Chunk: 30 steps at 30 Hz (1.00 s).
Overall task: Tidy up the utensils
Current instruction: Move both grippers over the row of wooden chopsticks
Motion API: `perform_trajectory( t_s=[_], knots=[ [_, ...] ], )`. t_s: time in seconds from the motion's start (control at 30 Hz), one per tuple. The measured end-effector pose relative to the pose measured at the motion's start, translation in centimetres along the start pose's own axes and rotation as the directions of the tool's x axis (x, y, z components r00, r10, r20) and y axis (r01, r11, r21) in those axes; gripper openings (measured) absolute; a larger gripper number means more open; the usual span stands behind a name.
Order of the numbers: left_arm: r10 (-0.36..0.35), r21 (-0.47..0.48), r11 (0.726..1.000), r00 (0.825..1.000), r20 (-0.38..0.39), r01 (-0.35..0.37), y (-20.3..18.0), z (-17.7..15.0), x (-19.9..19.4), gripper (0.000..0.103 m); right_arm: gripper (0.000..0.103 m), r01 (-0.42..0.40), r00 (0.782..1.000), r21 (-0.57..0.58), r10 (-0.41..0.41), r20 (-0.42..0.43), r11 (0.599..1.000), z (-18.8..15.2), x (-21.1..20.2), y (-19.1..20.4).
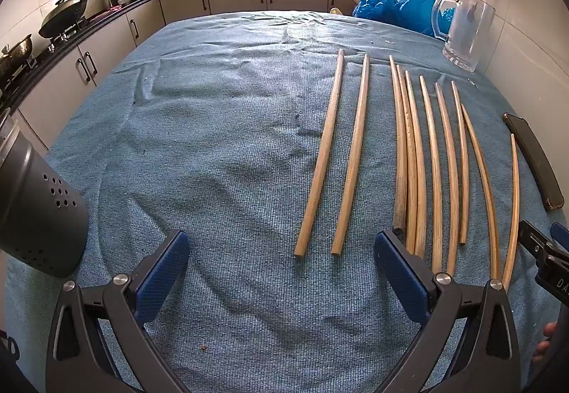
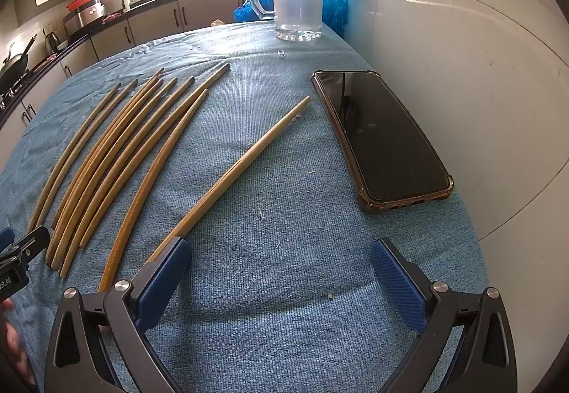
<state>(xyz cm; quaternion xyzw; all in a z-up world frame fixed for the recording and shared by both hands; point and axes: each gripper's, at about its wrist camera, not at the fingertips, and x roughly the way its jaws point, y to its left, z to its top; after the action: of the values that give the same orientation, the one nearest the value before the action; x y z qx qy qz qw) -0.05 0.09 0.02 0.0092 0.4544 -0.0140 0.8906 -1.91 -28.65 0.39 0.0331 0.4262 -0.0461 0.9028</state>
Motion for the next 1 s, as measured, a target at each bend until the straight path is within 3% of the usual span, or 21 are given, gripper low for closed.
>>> perform_trajectory(
  t_s=[0.27,0.6,0.77,1.0],
  knots=[
    [-0.014,0.025,1.000,1.000,-0.021,0.015,0.2,-0.4,-1.3,0.103,0.103,0.005,1.000,0.016,-0.004,-0.030,1.000,0.3,0.3,0.1],
    [-0.002,-0.014,1.000,0.986,0.165,0.004,2.3,-1.6,-9.6,0.103,0.100,0.029,1.000,0.022,-0.029,-0.010,0.999,-0.2,-0.7,0.3],
    [0.020,-0.020,1.000,0.972,0.235,-0.015,2.8,-2.5,-12.5,0.103,0.099,0.050,0.995,0.023,-0.052,0.090,0.998,-1.0,-4.6,0.9],
    [0.033,-0.039,0.999,0.940,0.340,-0.021,3.8,-3.2,-17.0,0.103,0.099,0.050,0.961,0.034,-0.057,0.270,0.998,-2.4,-12.0,2.7]
  ],
)
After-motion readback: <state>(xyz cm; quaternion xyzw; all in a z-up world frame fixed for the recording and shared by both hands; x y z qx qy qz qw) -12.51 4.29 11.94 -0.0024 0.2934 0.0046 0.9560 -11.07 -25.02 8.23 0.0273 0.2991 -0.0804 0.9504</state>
